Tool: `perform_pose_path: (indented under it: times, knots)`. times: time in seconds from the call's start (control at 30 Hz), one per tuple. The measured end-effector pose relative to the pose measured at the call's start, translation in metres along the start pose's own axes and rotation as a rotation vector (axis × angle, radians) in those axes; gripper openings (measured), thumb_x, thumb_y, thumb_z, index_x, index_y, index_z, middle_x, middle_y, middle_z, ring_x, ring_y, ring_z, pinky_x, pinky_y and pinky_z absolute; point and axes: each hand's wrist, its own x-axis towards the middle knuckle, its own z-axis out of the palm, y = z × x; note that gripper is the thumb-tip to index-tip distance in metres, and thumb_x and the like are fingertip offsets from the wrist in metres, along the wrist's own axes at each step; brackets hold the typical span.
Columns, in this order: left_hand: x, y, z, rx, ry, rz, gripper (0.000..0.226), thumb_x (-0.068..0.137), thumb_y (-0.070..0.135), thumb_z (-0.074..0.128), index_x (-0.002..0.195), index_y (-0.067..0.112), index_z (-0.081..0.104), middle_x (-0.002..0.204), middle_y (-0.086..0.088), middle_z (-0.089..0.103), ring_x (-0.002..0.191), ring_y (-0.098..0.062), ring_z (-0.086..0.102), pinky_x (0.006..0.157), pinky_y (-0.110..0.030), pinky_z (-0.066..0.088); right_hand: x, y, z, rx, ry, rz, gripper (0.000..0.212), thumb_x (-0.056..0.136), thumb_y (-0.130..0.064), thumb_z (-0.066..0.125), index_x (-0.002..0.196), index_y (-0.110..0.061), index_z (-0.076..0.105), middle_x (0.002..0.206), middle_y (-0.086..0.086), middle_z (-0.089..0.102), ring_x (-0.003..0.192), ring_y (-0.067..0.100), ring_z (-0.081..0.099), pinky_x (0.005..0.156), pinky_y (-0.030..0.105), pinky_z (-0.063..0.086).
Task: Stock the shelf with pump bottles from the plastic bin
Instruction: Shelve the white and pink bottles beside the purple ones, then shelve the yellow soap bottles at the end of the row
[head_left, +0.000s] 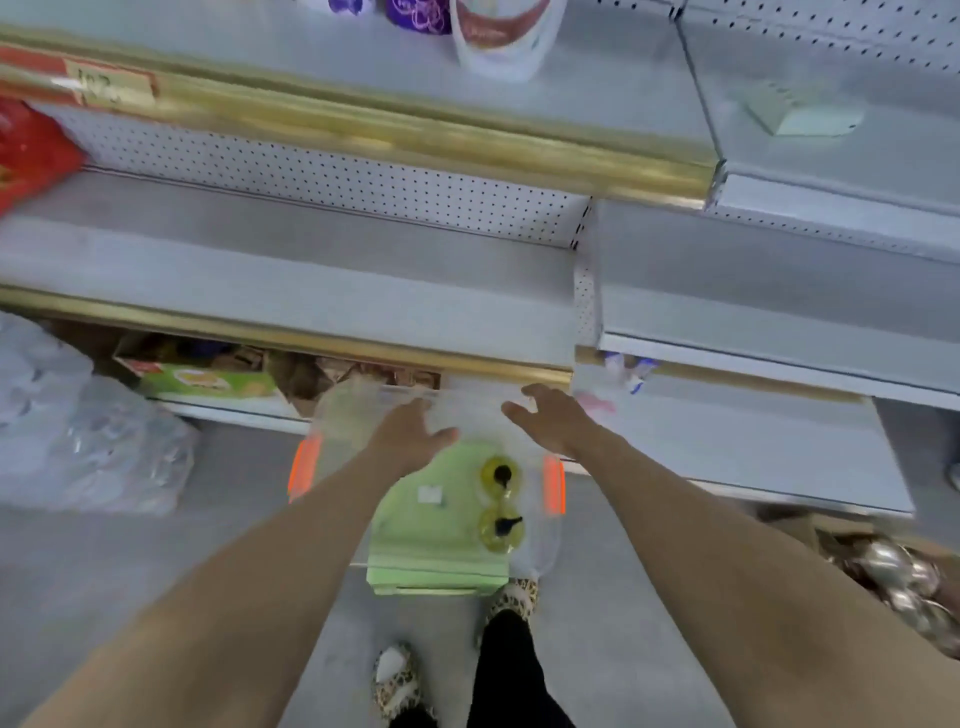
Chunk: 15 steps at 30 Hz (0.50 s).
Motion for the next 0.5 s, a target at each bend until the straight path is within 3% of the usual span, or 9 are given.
perform_pose_path:
  times: [0.13,0.33,0.5]
  knots:
    - [0.014,-0.033,0.058,-0.069,-0.178,-0.098,0.072,0.092,0.049,0.061,0.151,0.017,0.034,0.155,-0.006,0.037,0.136,-0.026,0.043,0.102,-0.031,0.035,0.038,0.026,0.045,0.056,-0.182,0.115,0.068,0.099,-0.059,0.042,0.154,-0.019,0.033,0.156,0.008,0.039,0.141,0.027,0.04,0.11,0.032,0.033]
    - [0.033,-0.068,0.119,-0.107,-0.347,-0.206,0.07,0.09,0.051,0.062,0.149,0.025,0.037,0.153,-0.005,0.04,0.136,-0.023,0.044,0.108,-0.032,0.035,0.094,0.04,0.091,-0.033,-0.372,0.129,0.064,0.098,-0.057,0.046,0.152,-0.024,0.035,0.155,0.007,0.039,0.134,0.029,0.046,0.098,0.03,0.039]
    - [0.05,-0.083,0.148,-0.204,-0.462,-0.293,0.07,0.087,0.056,0.064,0.147,0.034,0.038,0.151,-0.001,0.043,0.126,-0.02,0.052,0.098,-0.026,0.038,0.131,0.036,0.108,-0.274,-0.368,0.131,0.055,0.101,-0.053,0.035,0.151,-0.03,0.037,0.152,0.01,0.03,0.137,0.034,0.034,0.112,0.042,0.034]
